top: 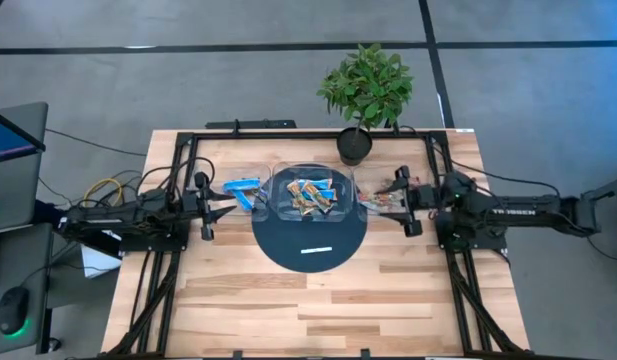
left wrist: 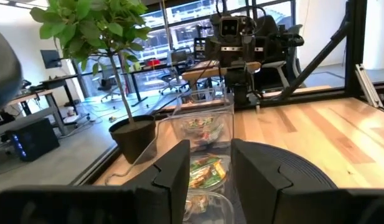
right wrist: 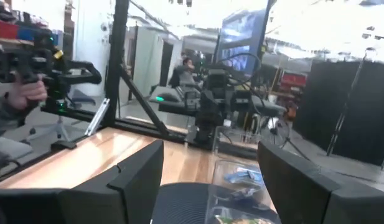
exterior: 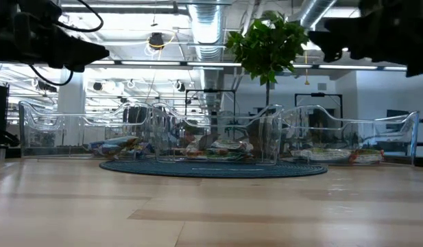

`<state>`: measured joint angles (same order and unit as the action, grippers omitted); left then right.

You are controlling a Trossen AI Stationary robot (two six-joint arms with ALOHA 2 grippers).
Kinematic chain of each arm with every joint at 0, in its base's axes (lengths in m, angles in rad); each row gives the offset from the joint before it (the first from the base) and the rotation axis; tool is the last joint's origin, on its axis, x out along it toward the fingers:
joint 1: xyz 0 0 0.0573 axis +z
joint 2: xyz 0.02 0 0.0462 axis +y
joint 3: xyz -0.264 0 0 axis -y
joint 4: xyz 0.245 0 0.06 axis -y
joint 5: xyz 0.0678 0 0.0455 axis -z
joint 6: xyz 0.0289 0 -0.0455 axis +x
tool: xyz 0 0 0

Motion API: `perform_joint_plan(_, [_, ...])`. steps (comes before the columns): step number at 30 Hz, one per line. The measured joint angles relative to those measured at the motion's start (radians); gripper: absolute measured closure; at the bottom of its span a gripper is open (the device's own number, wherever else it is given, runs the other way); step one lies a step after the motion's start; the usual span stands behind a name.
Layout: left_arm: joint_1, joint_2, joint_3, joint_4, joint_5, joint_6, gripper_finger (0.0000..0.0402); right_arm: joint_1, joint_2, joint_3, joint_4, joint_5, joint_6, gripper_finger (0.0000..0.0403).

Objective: Pick and place Granola Bars by type
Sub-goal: Return to Home Position

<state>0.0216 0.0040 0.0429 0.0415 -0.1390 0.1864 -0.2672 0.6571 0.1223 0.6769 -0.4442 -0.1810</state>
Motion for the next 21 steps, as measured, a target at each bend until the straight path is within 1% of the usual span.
perform_joint_plan(4, [0.000, 0.000, 0.000, -0.008, 0.000, 0.000, 0.0290, 0.005, -0.129, -0.065, -0.016, 0.006, 0.023, 0.0148])
perform_joint_plan(7, [0.000, 0.000, 0.000, -0.021, -0.003, 0.000, 0.0290, 0.012, -0.219, -0.101, -0.076, 0.092, 0.058, 0.0148])
perform_joint_plan(10, [0.000, 0.000, 0.000, -0.034, -0.006, 0.000, 0.0290, 0.052, -0.293, -0.113, -0.165, 0.185, 0.081, 0.0148])
perform_joint_plan(14, [0.000, 0.000, 0.000, -0.036, -0.007, 0.000, 0.0290, 0.159, -0.314, -0.113, -0.227, 0.250, 0.076, 0.0148])
perform_joint_plan(16, [0.000, 0.000, 0.000, -0.036, -0.009, 0.006, 0.0290, 0.207, -0.328, -0.113, -0.260, 0.307, 0.062, 0.0148])
perform_joint_plan(19, [0.000, 0.000, 0.000, -0.055, -0.012, 0.006, 0.0290, 0.259, -0.340, -0.113, -0.316, 0.392, 0.052, 0.0148])
perform_joint_plan(21, [0.000, 0.000, 0.000, -0.073, -0.012, 0.008, 0.0290, 0.285, -0.343, -0.113, -0.349, 0.428, 0.046, 0.0148])
